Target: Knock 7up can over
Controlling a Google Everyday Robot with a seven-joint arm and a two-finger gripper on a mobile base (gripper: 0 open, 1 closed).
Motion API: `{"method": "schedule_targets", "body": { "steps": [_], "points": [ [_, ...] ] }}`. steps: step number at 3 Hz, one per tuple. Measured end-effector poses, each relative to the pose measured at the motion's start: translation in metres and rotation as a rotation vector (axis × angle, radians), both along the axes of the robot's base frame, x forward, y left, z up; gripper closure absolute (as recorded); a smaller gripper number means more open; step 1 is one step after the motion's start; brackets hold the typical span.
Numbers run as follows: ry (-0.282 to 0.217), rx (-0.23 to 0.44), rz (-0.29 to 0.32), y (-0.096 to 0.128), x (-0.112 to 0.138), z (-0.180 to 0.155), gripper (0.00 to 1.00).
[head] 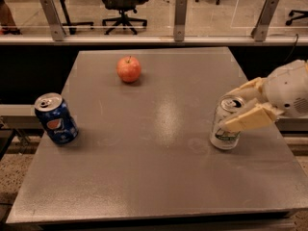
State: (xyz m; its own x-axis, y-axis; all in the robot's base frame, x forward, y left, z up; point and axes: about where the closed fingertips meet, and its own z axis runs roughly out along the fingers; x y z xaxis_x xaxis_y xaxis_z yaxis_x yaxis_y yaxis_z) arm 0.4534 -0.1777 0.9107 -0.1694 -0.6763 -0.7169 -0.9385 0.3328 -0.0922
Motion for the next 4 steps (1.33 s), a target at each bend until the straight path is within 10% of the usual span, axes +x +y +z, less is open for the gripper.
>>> {"method": "schedule_targets", "body": {
  "steps": [2,4],
  "points": [
    [0.086,-0.306,0.104,0.031,0.021,0.009,1.00],
    [0.132,-0.593,0.259,0.058,0.035,-0.014,1.00]
  ]
}}
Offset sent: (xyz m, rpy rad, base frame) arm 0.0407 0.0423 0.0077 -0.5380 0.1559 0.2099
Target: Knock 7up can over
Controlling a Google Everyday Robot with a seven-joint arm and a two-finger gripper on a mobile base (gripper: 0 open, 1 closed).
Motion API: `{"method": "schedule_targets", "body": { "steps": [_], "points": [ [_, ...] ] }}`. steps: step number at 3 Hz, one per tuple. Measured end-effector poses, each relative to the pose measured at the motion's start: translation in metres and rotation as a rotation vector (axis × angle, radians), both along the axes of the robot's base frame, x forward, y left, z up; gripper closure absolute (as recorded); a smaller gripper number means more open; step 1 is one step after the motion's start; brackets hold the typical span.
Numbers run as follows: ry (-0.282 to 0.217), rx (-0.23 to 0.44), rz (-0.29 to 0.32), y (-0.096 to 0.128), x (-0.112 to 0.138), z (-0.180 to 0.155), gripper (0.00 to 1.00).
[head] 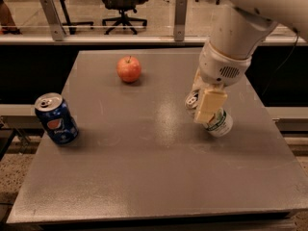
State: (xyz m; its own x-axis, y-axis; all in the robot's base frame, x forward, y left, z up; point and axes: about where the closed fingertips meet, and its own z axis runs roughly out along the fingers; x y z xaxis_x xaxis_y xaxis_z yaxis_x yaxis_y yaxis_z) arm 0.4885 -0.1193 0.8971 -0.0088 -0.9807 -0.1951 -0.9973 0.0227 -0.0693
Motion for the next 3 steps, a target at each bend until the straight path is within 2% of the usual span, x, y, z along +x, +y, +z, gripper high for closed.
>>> {"method": "schedule_targets", "body": {
  "steps": [1,2,3],
  "points": [
    [0.003,-0.107,0.052,0.008,0.003,-0.008,0.82],
    [-0.002,-0.167,0.092,0.016,0.003,-0.012,0.59],
    [-0.008,-0.197,0.123,0.022,0.001,-0.013,0.36]
  ]
}}
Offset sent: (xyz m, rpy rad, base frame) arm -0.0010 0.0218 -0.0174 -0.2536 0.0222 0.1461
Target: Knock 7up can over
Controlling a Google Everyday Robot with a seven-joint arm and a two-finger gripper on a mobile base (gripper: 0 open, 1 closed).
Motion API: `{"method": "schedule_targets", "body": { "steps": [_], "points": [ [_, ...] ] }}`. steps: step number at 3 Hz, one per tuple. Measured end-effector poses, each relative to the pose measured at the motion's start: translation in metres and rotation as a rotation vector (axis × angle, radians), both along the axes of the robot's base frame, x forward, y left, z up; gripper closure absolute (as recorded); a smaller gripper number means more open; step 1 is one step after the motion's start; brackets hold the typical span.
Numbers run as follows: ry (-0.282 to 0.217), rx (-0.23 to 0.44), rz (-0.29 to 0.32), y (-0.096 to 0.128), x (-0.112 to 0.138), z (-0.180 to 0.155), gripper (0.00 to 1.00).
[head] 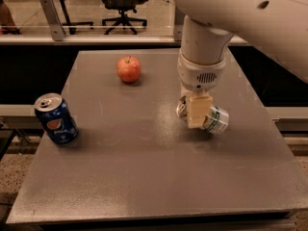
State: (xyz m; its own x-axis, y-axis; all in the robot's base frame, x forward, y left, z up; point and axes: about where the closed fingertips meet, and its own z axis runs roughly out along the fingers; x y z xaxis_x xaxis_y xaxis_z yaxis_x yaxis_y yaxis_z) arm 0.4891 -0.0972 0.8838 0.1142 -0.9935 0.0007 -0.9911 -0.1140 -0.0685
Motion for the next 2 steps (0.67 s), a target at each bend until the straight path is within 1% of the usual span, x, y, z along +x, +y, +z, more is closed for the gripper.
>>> {"method": "schedule_targets", "body": {
  "steps": [1,2],
  "points": [
    [-0.012,0.007,-0.001,0.0012,0.0023,0.0005,0.13],
    [-0.022,0.012,-0.001,0.0023,0.0039,0.0009,0.00]
  ]
}}
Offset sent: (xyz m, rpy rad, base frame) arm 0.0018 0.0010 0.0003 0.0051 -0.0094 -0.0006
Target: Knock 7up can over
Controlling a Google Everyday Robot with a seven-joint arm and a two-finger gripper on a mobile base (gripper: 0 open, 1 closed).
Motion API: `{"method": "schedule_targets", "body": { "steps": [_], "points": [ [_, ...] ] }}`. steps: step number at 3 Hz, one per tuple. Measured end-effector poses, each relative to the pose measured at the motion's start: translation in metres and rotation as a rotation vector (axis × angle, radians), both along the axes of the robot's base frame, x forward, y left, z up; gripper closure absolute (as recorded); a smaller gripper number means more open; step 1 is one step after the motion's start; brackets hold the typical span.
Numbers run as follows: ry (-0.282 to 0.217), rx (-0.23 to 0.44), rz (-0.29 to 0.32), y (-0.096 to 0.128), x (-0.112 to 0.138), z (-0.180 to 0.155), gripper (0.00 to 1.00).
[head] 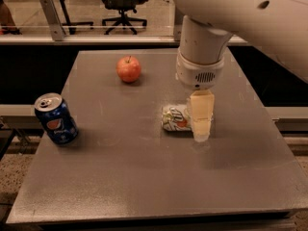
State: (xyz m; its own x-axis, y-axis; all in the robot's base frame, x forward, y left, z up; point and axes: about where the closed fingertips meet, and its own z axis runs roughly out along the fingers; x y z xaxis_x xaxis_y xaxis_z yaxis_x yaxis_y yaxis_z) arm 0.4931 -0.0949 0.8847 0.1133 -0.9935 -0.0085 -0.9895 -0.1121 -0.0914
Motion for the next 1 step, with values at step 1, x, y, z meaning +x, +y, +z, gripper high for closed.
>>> {"method": "schedule_targets", "body": {
  "steps": [1],
  "points": [
    [0.000,0.000,0.000,0.0000,0.0000,0.0000,0.00]
  ]
}}
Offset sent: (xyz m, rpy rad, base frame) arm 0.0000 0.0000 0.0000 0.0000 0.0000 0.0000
